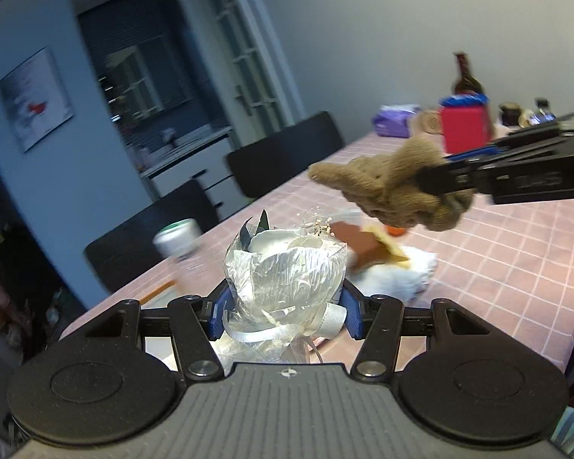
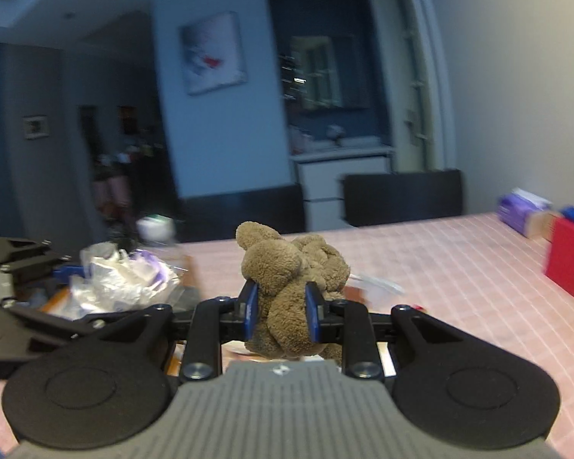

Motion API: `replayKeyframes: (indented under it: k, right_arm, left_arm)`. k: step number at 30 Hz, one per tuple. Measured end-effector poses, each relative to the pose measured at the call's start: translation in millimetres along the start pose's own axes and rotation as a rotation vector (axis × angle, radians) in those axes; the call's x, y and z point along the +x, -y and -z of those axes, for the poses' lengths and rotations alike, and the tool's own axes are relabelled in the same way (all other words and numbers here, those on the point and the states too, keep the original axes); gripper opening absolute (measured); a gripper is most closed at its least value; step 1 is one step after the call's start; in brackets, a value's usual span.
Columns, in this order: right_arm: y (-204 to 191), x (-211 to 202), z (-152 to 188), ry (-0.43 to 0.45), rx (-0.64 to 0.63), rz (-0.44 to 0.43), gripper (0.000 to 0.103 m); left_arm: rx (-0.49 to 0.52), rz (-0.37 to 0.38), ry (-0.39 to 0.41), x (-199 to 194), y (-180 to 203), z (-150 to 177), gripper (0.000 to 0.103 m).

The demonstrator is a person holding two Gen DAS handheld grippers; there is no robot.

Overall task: Organize soft objects
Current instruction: 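Carry the plastic bag and plush dog into the orange box and release both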

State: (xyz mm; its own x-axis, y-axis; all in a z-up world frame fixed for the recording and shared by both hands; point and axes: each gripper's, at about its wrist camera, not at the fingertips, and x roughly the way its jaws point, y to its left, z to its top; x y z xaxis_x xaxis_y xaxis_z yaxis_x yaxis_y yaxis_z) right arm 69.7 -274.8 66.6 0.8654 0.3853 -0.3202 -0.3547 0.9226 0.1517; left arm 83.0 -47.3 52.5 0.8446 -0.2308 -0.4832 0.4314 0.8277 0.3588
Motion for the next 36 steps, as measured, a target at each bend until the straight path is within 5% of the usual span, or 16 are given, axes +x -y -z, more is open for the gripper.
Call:
replayKeyframes:
  k: [7, 12, 22, 29, 36]
  right_arm:
    - [-57.2, -2.7, -12.8, -0.005, -0.041, -0.296, 0.025]
    - [-111.6, 30.8, -3.9, -0.082, -0.112, -0.408, 0.025]
    - [-200.1, 129.8, 12.1, -0.344, -0.343, -0.427, 0.025]
    - [-208.7, 172.8, 24.6, -0.553, -0.370, -0.433, 0.025]
    - [-201.5, 201.0, 16.1, -0.620, -0.355, -0.463, 0.031]
  left_arm:
    - [-0.145, -0.075, -0.061, -38.0, -62.8, 21.8, 0.065]
    - [-0.321, -0.121, -0.172, -43.8, -122.5, 51.5, 0.065]
    - [-0.613, -0.092, -0.433, 21.1, -213.4, 100.8, 0.065]
    - [-0.547, -0.069, -0.564, 47.3, -211.5, 108.5, 0.067]
    - [-0.531, -0.040, -0.636, 67.5, -200.6, 114.5, 0.070]
